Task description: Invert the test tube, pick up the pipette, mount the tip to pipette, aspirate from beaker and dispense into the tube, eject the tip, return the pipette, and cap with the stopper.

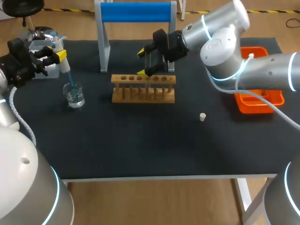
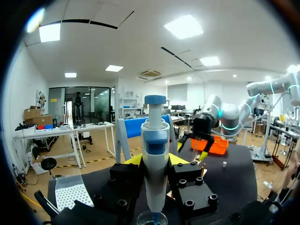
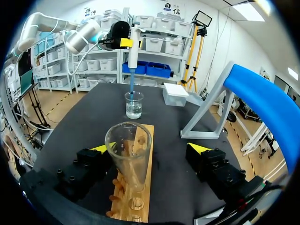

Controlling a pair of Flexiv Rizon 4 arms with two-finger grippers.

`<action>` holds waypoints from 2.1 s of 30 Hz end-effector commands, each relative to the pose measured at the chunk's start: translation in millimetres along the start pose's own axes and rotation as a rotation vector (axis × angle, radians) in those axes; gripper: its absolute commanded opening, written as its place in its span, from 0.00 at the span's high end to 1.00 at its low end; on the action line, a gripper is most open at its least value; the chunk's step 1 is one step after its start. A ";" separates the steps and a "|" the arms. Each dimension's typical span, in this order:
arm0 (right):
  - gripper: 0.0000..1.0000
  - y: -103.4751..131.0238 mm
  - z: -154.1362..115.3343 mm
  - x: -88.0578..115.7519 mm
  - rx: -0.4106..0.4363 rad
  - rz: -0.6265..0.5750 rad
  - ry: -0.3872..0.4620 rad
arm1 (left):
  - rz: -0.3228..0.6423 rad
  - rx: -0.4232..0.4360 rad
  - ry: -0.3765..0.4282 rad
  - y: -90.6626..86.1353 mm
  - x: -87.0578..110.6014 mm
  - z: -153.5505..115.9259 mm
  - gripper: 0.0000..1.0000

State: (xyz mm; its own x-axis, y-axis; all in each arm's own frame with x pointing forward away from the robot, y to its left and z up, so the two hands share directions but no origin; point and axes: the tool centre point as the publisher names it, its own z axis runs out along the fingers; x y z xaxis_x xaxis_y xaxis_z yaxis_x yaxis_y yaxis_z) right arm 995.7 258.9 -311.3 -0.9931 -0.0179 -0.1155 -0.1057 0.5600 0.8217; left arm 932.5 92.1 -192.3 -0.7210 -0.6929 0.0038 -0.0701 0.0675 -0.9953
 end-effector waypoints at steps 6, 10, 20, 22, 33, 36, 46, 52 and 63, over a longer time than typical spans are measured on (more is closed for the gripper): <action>0.00 0.3 -0.8 -0.8 0.004 0.000 0.004 | 0.014 -0.005 -0.008 -7.9 2.2 -0.8 1.00; 0.00 0.3 -0.8 -0.8 0.004 0.000 0.004 | 0.029 -0.009 -0.014 -15.7 4.3 -3.0 1.00; 0.00 0.3 -0.8 -0.8 0.004 0.000 0.004 | 0.067 -0.011 -0.029 -36.0 9.9 -4.7 1.00; 0.00 0.3 -0.8 -0.8 0.004 0.000 0.004 | 0.073 -0.014 -0.030 -40.1 10.8 -4.2 1.00; 0.00 0.3 -0.8 -0.8 0.004 0.000 0.004 | 0.112 -0.035 -0.022 -63.6 17.5 5.9 1.00; 0.00 0.3 -0.8 -0.8 0.004 0.000 0.004 | 0.114 -0.048 -0.010 -69.1 20.2 12.1 1.00; 0.00 0.3 -0.8 -0.8 0.004 0.000 0.004 | 0.135 -0.079 0.033 -94.6 27.5 30.4 1.00; 0.00 0.3 -0.8 -0.8 0.004 0.000 0.004 | 0.136 -0.092 0.064 -112.4 35.1 44.2 1.00; 0.00 0.3 -0.8 -0.8 0.004 0.000 0.004 | 0.059 -0.085 0.134 -145.1 53.0 69.5 1.00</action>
State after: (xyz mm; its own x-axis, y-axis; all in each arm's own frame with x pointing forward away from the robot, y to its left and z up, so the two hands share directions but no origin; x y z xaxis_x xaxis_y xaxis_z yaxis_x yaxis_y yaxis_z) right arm 995.8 259.0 -311.3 -0.9931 -0.0182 -0.1155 -0.1058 0.5599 0.8218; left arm 945.8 0.7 -62.4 -0.8039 -0.5937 -0.0349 -0.0647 0.1457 -0.9872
